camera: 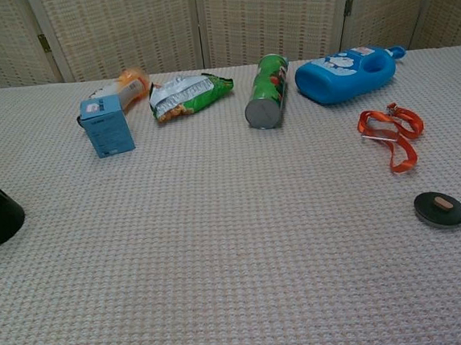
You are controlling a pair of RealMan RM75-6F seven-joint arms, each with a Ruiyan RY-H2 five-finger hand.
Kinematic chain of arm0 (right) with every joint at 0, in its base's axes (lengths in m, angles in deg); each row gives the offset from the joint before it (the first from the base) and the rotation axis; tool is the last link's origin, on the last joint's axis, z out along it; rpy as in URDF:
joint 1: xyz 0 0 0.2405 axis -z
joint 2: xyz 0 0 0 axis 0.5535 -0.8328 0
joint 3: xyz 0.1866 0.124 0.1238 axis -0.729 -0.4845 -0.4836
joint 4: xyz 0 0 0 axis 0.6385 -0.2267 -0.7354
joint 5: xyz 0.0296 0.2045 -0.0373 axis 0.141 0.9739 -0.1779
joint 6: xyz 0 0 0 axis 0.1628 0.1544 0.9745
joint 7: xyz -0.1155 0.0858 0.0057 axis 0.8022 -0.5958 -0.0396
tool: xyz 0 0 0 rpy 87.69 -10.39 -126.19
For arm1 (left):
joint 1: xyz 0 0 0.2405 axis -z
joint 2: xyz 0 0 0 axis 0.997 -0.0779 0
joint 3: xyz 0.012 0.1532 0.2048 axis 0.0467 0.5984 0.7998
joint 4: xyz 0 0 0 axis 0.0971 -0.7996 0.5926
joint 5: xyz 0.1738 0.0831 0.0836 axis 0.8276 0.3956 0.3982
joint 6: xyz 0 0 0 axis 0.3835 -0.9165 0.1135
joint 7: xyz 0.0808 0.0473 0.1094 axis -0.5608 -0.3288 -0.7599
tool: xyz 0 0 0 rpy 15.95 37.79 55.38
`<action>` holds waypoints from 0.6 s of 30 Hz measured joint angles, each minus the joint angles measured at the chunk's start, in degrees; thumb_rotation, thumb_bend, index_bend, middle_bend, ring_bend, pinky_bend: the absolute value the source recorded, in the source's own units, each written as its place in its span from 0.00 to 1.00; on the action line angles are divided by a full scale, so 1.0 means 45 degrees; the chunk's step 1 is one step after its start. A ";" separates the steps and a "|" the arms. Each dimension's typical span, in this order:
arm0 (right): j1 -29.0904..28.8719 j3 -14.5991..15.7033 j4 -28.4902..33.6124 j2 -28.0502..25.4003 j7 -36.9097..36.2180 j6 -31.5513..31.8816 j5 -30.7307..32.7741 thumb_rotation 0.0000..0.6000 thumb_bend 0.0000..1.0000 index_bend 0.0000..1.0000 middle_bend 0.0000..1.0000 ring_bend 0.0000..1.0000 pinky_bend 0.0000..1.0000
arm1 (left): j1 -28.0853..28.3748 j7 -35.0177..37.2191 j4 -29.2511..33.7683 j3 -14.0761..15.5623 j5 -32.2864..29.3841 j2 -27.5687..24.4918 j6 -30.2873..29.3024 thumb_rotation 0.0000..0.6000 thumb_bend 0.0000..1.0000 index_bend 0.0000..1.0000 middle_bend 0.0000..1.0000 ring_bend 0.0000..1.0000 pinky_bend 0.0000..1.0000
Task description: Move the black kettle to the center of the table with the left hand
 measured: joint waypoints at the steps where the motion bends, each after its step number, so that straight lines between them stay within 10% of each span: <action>1: 0.0003 -0.0005 0.0012 -0.0015 -0.0009 0.0009 -0.0001 1.00 0.31 0.00 0.00 0.08 0.00 | 0.0014 -0.0007 -0.0011 0.0004 0.0000 0.0011 0.0025 1.00 0.17 0.00 0.00 0.04 0.00; 18: 0.0162 -0.0121 0.0116 -0.0311 -0.0197 0.0499 -0.0186 1.00 0.31 0.00 0.00 0.09 0.00 | 0.0272 0.0006 0.0062 0.0247 0.0724 0.0090 0.0210 1.00 0.17 0.01 0.02 0.07 0.00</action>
